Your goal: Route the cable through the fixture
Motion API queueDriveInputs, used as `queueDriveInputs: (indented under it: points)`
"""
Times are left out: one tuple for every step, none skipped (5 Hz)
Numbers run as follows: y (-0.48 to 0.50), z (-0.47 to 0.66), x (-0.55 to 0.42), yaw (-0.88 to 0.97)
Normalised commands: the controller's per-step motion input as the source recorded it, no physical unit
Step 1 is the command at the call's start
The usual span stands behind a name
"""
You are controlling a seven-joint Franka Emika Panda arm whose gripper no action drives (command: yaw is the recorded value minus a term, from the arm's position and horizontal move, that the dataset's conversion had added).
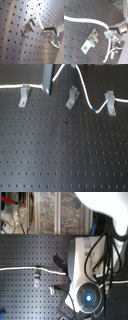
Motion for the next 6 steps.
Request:
queueDriveInputs:
  points:
    - [0.003, 0.0, -0.006, -0.38]
    - [0.002, 0.14, -0.049, 0.0]
    - [0.04, 0.34, -0.367, 0.03]
    - [0.071, 0.31, -0.313, 0.05]
    - [0.052, 0.25, -0.114, 0.0]
    - [0.0, 0.01, 0.0, 0.0]
